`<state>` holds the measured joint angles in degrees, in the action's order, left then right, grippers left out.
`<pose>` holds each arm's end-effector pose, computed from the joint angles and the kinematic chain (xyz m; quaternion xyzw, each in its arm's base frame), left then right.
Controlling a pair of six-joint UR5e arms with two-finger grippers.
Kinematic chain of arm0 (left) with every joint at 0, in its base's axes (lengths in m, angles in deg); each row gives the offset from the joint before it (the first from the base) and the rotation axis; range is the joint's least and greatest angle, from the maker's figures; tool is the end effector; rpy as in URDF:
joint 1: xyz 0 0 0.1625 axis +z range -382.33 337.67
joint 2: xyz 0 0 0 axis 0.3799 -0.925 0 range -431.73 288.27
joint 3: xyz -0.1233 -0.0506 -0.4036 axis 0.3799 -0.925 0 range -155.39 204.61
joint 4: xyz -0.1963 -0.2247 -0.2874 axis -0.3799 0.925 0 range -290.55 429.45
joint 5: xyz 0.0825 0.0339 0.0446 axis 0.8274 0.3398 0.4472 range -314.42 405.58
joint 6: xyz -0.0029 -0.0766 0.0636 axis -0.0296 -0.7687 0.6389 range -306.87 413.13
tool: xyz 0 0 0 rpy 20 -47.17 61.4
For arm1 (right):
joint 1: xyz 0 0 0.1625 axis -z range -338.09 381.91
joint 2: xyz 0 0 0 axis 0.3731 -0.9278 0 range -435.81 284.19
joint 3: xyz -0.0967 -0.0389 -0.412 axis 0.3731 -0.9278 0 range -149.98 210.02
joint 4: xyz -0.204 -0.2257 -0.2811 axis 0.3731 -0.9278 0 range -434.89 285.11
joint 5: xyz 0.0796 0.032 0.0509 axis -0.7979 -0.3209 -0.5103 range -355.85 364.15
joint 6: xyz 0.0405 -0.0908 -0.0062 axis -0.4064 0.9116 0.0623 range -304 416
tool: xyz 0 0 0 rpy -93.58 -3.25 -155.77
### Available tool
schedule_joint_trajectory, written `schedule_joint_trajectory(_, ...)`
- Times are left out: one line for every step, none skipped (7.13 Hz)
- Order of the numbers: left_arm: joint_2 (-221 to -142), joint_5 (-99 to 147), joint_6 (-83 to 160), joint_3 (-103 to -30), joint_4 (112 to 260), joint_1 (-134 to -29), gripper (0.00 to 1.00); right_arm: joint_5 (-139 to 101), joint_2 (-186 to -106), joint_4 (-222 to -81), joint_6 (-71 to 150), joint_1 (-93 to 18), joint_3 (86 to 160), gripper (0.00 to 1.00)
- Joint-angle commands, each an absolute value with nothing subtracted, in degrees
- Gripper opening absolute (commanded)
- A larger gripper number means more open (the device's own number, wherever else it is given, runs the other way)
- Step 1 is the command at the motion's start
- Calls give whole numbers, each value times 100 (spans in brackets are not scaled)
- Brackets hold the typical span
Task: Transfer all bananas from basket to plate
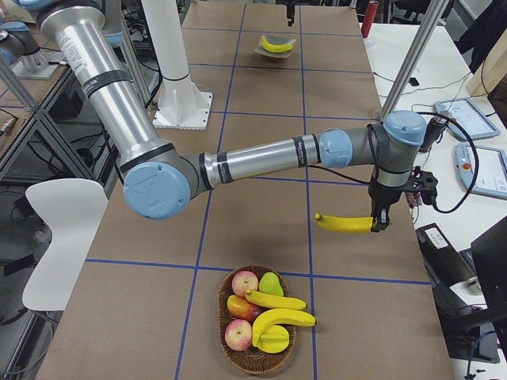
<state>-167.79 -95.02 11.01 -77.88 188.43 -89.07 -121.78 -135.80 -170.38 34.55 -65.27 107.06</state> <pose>0.1579 -0.5099 0.4295 0.0954 0.5260 0.0343 0.8444 0.0402 -0.7042 0.4746 0.0291 -0.3202 0.1224 0.9390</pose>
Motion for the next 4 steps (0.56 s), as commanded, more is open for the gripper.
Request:
schedule_joint_trajectory(-17531, -9504, 115, -7726, 18828, -8625, 100, -12355, -13155, -16912, 1390, -5487, 11270, 0)
schedule_joint_trajectory(-17857, -9487, -421, -7708, 18827, -8387, 100, -12346, -13110, -16607, 520, -5004, 11394, 0)
schedule_joint_trajectory(-18304, -9461, -966, -7664, 18819, -8115, 100, -12346, -13057, -15925, -403, -4625, 11413, 0)
schedule_joint_trajectory(-18630, -9452, -1328, -7664, 18836, -8025, 100, -12338, -13048, -15596, -1117, -4212, 11552, 0)
